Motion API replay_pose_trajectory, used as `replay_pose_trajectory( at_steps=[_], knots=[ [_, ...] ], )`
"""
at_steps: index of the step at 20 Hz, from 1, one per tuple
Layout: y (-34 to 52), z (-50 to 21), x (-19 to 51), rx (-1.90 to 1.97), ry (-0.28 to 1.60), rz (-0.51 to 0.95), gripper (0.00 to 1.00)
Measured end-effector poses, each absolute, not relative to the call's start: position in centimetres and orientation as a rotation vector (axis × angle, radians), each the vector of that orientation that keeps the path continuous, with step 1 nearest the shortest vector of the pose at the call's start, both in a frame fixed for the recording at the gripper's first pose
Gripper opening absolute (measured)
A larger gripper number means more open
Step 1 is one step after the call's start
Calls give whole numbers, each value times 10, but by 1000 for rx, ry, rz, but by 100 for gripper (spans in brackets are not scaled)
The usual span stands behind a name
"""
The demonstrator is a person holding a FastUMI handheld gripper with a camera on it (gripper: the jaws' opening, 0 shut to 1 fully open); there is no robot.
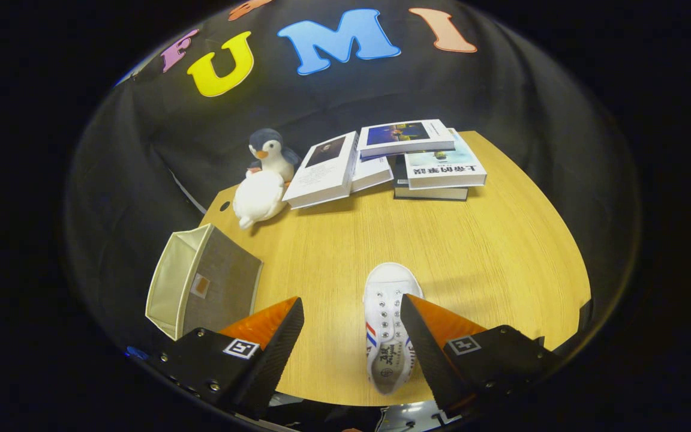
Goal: Open the storage box then place both shoes into the box .Put the left shoe in first, then the right shoe, with the right side of both shoes facing outward in a uniform manner.
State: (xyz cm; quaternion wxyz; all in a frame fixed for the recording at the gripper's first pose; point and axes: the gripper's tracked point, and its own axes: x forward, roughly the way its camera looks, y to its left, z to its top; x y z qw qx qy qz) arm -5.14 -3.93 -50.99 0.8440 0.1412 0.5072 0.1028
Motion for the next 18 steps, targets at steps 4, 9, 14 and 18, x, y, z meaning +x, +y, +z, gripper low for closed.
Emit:
replay_pose_trajectory(
  at_steps=[4, 9, 14, 18],
  knots=[
    [-63, -534, -59, 284, 1111, 184, 98],
    [-79, -563, -68, 286, 1174, 157, 98],
    [-83, -593, -79, 285, 1252, 142, 98],
    [-85, -611, -84, 281, 1309, 130, 98]
  ],
)
